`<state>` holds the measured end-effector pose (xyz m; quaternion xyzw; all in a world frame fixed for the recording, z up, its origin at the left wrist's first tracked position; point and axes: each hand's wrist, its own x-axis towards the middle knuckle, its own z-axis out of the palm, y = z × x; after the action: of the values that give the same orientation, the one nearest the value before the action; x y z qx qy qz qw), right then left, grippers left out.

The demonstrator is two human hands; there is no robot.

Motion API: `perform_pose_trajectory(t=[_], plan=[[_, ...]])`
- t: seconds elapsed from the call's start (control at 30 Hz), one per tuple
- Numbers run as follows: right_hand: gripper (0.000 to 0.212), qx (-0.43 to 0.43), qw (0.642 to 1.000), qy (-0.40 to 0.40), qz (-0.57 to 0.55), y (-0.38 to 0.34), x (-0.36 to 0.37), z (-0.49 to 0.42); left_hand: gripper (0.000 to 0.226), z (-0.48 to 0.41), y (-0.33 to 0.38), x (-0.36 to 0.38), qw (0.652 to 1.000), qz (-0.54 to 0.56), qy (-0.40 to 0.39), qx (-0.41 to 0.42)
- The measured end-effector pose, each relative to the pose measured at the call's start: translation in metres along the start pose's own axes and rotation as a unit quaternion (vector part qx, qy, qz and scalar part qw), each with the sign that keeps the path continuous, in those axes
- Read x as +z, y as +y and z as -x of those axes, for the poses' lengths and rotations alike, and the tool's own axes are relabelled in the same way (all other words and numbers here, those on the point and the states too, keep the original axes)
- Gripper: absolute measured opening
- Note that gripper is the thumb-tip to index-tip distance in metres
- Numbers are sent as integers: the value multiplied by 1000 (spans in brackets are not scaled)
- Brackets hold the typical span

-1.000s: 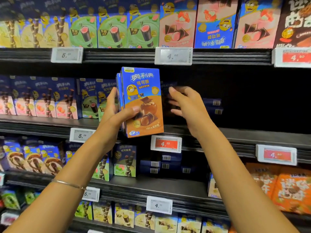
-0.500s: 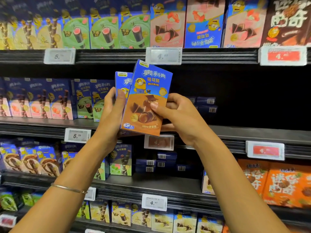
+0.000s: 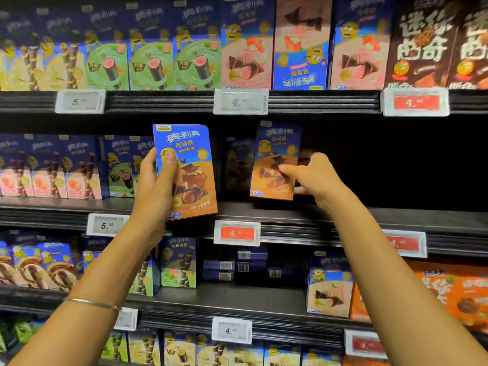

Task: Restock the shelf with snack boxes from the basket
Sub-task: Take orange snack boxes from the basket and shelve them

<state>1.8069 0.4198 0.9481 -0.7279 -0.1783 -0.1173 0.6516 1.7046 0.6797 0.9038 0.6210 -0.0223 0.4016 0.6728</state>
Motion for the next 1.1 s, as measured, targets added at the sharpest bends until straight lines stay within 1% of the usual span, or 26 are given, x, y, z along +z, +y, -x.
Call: perform_pose_trajectory(t=[0.03, 0.07, 0.1, 0.17, 0.2, 0.27, 0.3, 0.33, 0.4, 0.5, 0.6, 0.67, 0.8, 0.93, 1.1], plan=[[14, 9, 999, 29, 37, 6, 0, -14, 66, 0, 1, 2, 1000, 1, 0, -2], [8, 22, 996, 50, 76, 13, 0, -26, 70, 0, 1, 3, 1000, 4, -1, -7], [8, 39, 992, 57, 109, 21, 2, -38, 68, 1, 1, 5, 1000, 5, -4, -12], [9, 56, 986, 43, 148, 38, 6, -59, 54, 0, 0, 9, 1000, 8, -12, -17], [15, 60, 983, 38, 172, 44, 9, -67, 47, 0, -1, 11, 1000, 10, -16, -20], [57, 72, 973, 35, 219, 50, 12, -78, 39, 0, -2, 14, 999, 11, -26, -20], [69, 71, 970, 40, 231, 51, 13, -82, 41, 1, -3, 16, 999, 10, -30, -19], [74, 62, 968, 49, 240, 53, 15, -87, 44, 1, -4, 17, 999, 11, -33, -19], [75, 44, 960, 55, 271, 57, 18, -97, 52, 2, -4, 18, 999, 12, -34, -19], [72, 42, 950, 44, 307, 62, 23, -105, 61, 4, -5, 20, 999, 9, -40, -23], [64, 38, 952, 46, 299, 66, 27, -111, 59, 4, -8, 20, 999, 10, -40, -29], [66, 36, 952, 42, 301, 67, 28, -114, 59, 5, -9, 22, 999, 12, -40, -28], [65, 31, 953, 33, 300, 69, 31, -120, 73, 6, -5, 23, 998, 11, -49, -24], [64, 26, 954, 31, 297, 71, 35, -123, 74, 6, -6, 23, 998, 18, -51, -25], [68, 26, 956, 17, 293, 72, 35, -124, 74, 5, -6, 24, 998, 20, -53, -29]])
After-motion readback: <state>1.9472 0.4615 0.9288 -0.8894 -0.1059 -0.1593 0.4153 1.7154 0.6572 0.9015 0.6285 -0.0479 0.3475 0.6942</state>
